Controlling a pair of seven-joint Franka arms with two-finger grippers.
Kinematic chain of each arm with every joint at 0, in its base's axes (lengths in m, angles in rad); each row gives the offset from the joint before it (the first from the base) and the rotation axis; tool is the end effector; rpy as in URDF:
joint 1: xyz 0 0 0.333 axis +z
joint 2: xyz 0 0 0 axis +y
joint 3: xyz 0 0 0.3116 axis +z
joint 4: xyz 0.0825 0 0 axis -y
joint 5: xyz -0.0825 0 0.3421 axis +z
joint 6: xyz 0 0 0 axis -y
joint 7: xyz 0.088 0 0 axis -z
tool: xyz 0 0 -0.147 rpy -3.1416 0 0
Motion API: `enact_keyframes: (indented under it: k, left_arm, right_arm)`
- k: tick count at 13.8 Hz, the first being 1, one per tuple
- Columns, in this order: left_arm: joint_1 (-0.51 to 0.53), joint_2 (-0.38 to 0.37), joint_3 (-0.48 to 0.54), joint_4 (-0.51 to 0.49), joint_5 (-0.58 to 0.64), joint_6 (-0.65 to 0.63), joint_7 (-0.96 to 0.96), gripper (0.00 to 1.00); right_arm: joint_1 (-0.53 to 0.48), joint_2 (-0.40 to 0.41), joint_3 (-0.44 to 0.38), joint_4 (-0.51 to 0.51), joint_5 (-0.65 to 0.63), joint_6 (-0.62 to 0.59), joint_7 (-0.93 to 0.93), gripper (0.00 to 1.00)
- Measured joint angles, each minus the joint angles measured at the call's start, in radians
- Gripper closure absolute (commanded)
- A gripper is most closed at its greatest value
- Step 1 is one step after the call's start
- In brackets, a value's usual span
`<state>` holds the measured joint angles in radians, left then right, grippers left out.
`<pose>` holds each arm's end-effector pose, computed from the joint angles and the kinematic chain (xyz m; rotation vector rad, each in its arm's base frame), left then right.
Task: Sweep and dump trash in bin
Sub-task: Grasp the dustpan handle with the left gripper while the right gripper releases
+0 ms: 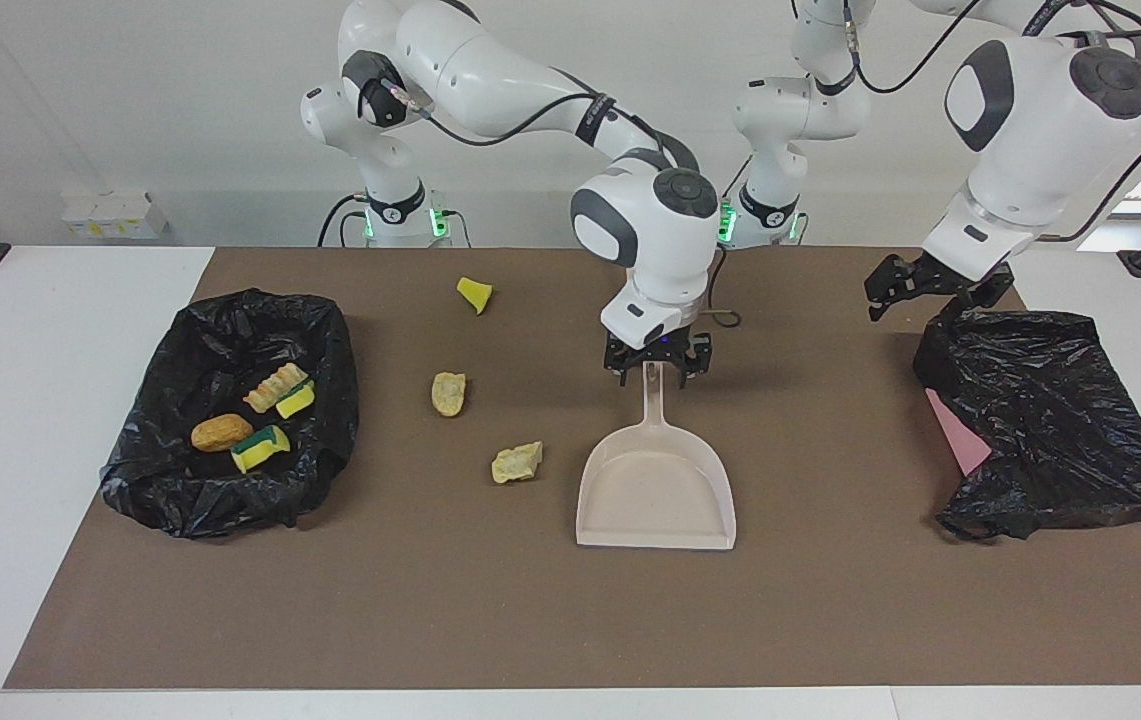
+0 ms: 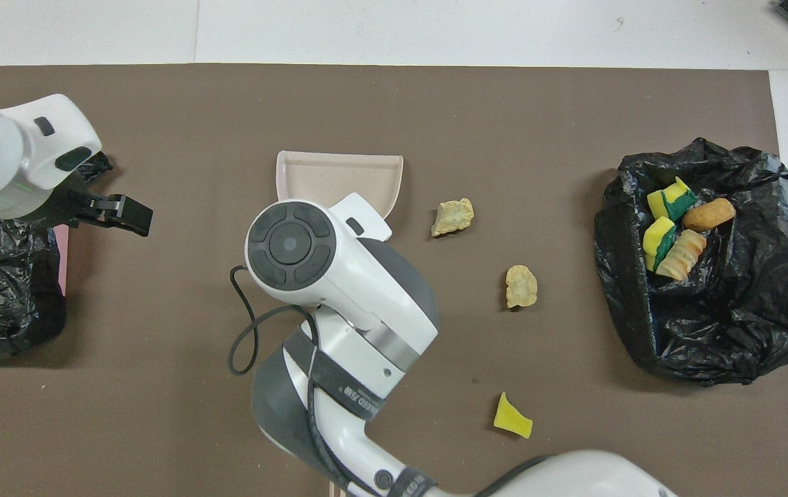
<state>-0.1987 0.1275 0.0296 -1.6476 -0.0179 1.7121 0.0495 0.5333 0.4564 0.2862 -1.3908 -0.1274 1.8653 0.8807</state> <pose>0.5433 -0.0959 0.4908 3.1117 -0.3368 -0.0997 0.4773 0.4456 0.4259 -3.1117 0.0879 -0.0354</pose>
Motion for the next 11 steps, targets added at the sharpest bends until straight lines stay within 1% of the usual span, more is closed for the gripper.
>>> enact_keyframes:
  k: [2, 4, 5, 8, 11]
  left_arm:
    - [-0.042, 0.038, -0.001, -0.001, 0.000, 0.034, -0.001, 0.00]
    - [-0.090, 0.081, -0.002, -0.002, 0.000, 0.083, -0.037, 0.00]
    - [-0.120, 0.106, -0.003, -0.002, 0.000, 0.121, -0.079, 0.00]
    - [-0.193, 0.153, -0.005, -0.013, 0.000, 0.206, -0.175, 0.00]
    - [-0.258, 0.176, -0.007, -0.054, -0.001, 0.286, -0.248, 0.00]
  right_arm:
    - [0.030, -0.119, 0.002, -0.135, 0.027, -0.003, 0.007, 0.04]
    - [0.071, -0.208, 0.003, -0.265, 0.056, 0.002, 0.023, 0.04]
    - [0.090, -0.247, 0.003, -0.338, 0.086, 0.023, 0.029, 0.06]
    - [0.143, -0.310, 0.004, -0.526, 0.127, 0.153, 0.071, 0.07]
    - [0.196, -0.316, 0.003, -0.650, 0.131, 0.270, 0.134, 0.12]
